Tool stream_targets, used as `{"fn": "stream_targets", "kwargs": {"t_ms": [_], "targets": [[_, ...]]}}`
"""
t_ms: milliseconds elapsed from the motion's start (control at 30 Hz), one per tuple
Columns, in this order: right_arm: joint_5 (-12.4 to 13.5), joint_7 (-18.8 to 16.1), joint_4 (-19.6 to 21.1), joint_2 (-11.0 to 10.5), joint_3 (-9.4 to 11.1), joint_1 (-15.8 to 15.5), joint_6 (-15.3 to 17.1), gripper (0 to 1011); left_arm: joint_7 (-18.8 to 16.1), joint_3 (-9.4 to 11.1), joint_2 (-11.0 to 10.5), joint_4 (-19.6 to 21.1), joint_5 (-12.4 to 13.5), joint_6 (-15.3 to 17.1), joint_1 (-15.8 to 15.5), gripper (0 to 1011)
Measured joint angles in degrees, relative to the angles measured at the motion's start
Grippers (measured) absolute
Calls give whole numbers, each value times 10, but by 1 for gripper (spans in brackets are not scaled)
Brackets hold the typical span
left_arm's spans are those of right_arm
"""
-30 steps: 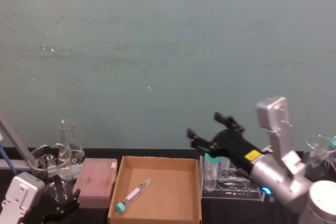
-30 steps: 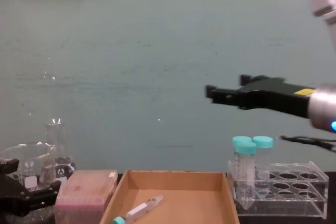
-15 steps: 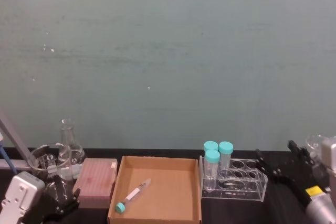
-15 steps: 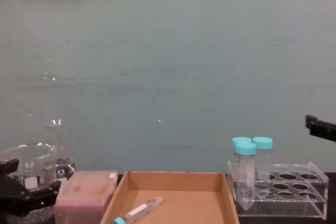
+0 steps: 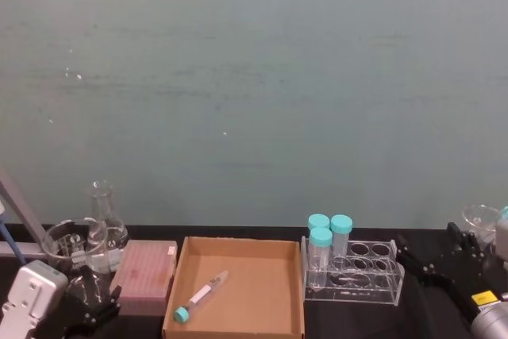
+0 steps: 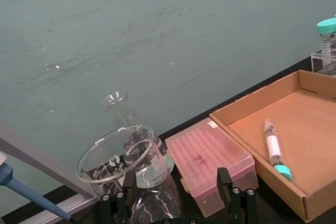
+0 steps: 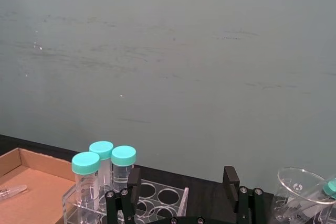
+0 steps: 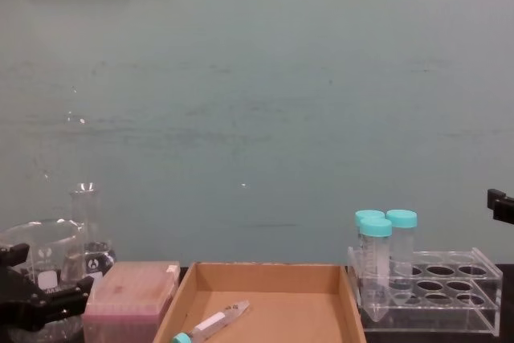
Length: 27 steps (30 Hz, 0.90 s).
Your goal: Use the right hand to move the test tube from the test tube rack into the box.
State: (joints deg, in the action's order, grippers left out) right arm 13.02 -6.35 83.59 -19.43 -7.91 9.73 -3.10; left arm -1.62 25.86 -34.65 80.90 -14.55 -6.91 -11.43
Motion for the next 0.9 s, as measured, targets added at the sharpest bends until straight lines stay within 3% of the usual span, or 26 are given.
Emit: {"fn": "stream_targets", "kwargs": {"t_ms": [900], "targets": [[0, 2, -1, -1, 0, -1, -3, 1000, 0, 0, 0, 0, 0, 0, 0, 1000]]}}
